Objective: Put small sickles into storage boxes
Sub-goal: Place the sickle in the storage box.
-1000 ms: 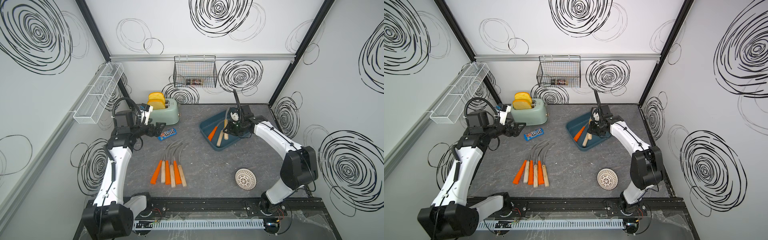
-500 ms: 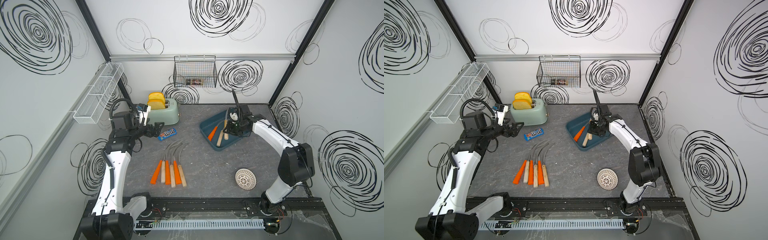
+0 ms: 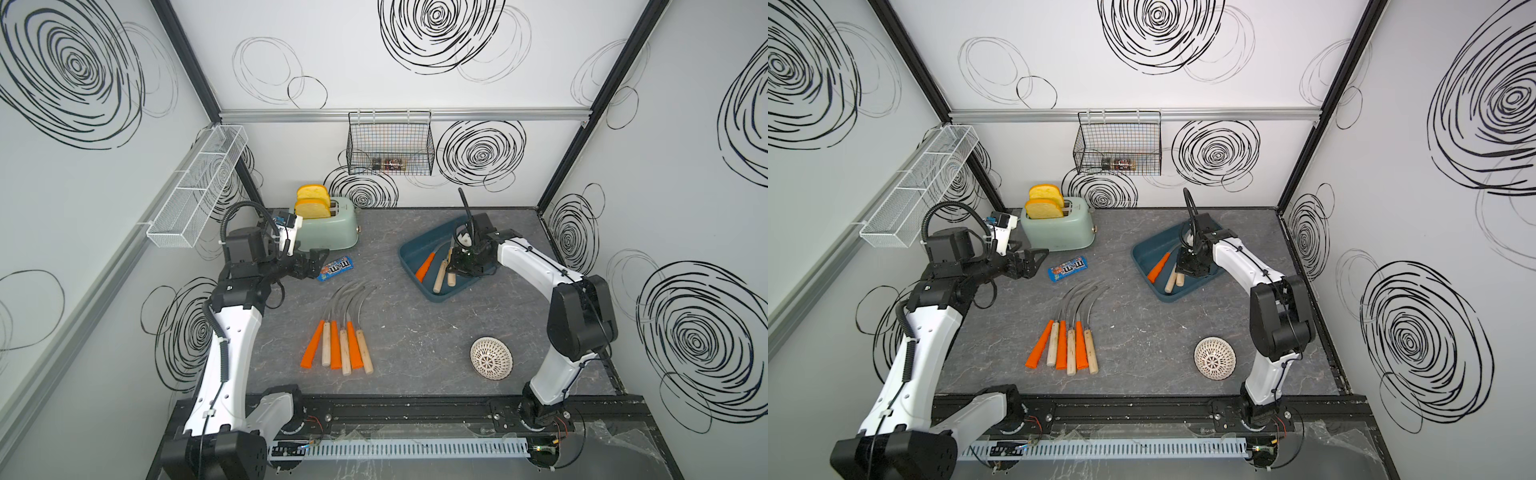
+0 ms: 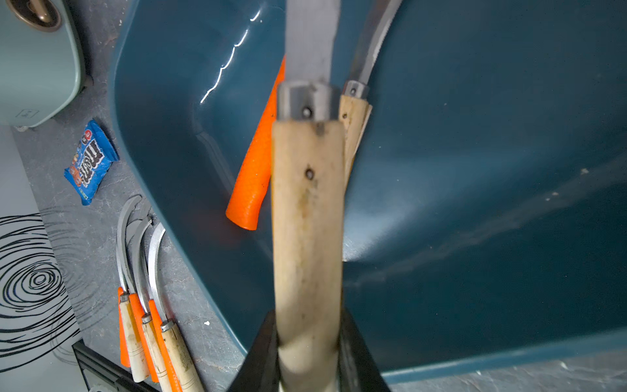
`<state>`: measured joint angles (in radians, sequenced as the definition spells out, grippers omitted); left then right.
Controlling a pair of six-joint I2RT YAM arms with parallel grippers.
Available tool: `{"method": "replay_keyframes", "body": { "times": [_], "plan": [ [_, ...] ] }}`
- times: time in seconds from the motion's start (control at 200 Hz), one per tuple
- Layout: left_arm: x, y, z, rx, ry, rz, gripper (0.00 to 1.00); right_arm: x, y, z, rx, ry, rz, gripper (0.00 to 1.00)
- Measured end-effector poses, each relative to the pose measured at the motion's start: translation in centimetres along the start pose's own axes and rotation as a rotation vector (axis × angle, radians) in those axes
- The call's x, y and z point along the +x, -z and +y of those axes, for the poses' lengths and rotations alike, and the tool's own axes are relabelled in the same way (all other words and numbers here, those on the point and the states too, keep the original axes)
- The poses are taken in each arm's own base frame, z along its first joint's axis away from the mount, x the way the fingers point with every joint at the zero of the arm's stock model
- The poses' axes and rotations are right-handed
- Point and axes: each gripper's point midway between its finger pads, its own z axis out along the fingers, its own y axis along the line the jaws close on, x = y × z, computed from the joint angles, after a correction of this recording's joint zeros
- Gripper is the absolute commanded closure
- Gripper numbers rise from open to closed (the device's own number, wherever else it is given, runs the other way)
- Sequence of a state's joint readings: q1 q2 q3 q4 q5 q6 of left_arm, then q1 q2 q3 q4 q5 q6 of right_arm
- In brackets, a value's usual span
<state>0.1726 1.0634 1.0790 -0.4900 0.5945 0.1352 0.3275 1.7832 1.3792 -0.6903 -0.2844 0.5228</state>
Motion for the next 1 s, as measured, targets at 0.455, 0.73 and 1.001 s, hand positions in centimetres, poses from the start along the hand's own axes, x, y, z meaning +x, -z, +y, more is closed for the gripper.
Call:
{"method": "replay_keyframes", "body": {
  "times": [0.455, 0.73, 1.001],
  "plan": [
    [0.1, 0.4, -0.5, 0.012, 0.004, -0.004, 0.04, -0.3, -2.9, -0.3, 0.002, -0.084, 0.024, 1.00],
    [-0.8, 1.0, -0.7, 0.004, -0.012, -0.028, 0.04, -1.1, -4.5, 1.3, -0.025, -0.080, 0.033, 1.00],
    [-0.4, 1.2, -0.8, 0.004, -0.003, -0.015, 0.04, -1.4, -5.6, 3.6, -0.047, -0.039, 0.038, 1.00]
  ]
}}
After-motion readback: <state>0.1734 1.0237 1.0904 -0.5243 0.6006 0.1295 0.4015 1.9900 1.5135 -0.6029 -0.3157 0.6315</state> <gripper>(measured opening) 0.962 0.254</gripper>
